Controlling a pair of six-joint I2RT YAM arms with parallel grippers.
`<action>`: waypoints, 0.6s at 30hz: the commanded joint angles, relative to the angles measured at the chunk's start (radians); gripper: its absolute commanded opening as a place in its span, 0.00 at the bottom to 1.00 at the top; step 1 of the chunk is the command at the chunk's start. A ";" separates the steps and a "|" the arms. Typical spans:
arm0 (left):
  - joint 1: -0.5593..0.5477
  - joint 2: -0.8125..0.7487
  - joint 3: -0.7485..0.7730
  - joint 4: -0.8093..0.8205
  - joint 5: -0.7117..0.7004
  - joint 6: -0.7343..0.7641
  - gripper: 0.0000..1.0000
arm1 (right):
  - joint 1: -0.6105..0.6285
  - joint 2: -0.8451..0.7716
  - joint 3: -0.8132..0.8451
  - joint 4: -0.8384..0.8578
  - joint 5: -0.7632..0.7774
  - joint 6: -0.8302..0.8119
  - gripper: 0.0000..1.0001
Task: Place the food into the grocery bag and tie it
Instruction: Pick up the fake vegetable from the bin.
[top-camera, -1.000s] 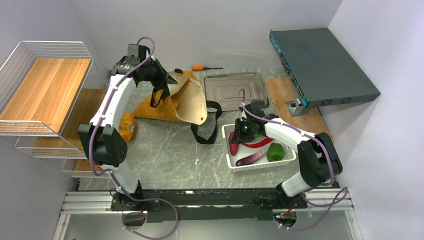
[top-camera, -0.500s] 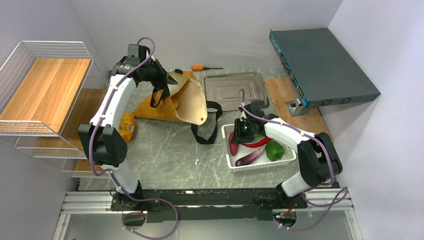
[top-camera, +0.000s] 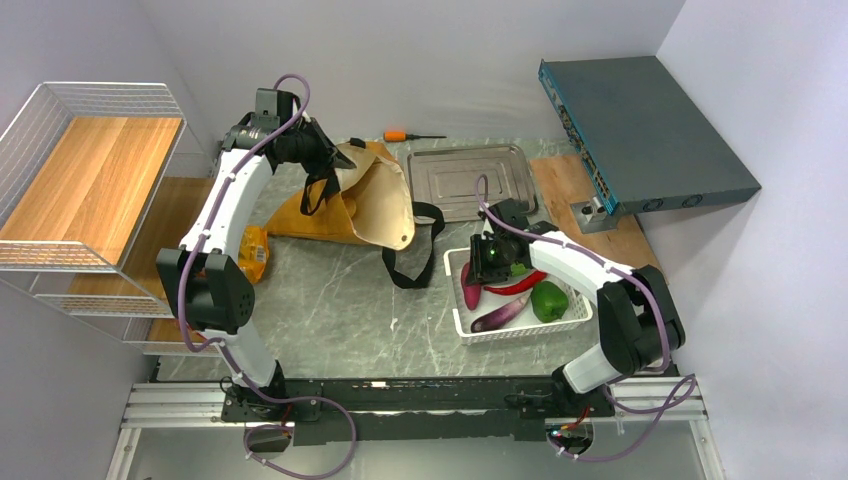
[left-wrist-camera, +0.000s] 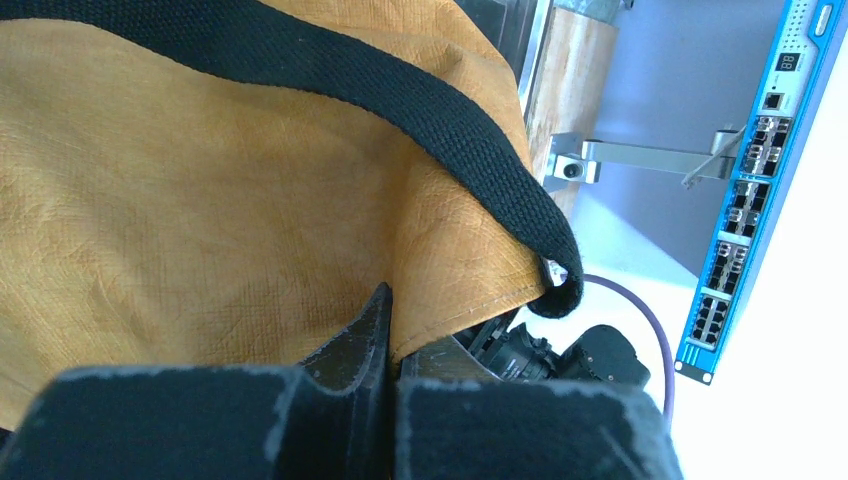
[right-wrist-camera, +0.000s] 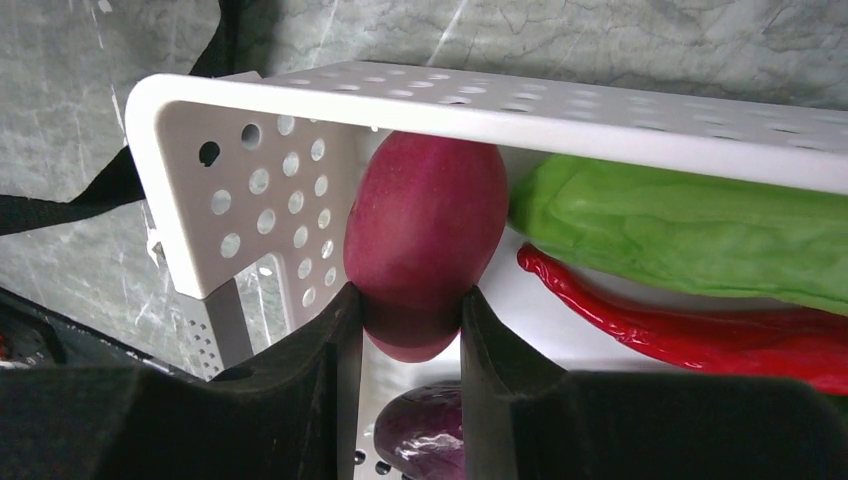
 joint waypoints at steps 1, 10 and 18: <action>-0.002 -0.062 0.017 0.032 0.016 -0.001 0.00 | -0.002 -0.045 0.056 -0.052 0.030 -0.033 0.00; -0.005 -0.063 -0.002 0.036 0.022 -0.006 0.00 | -0.001 -0.095 0.079 -0.099 0.028 -0.040 0.00; -0.008 -0.049 0.003 0.039 0.022 -0.004 0.00 | -0.001 -0.120 0.151 -0.163 0.026 -0.052 0.00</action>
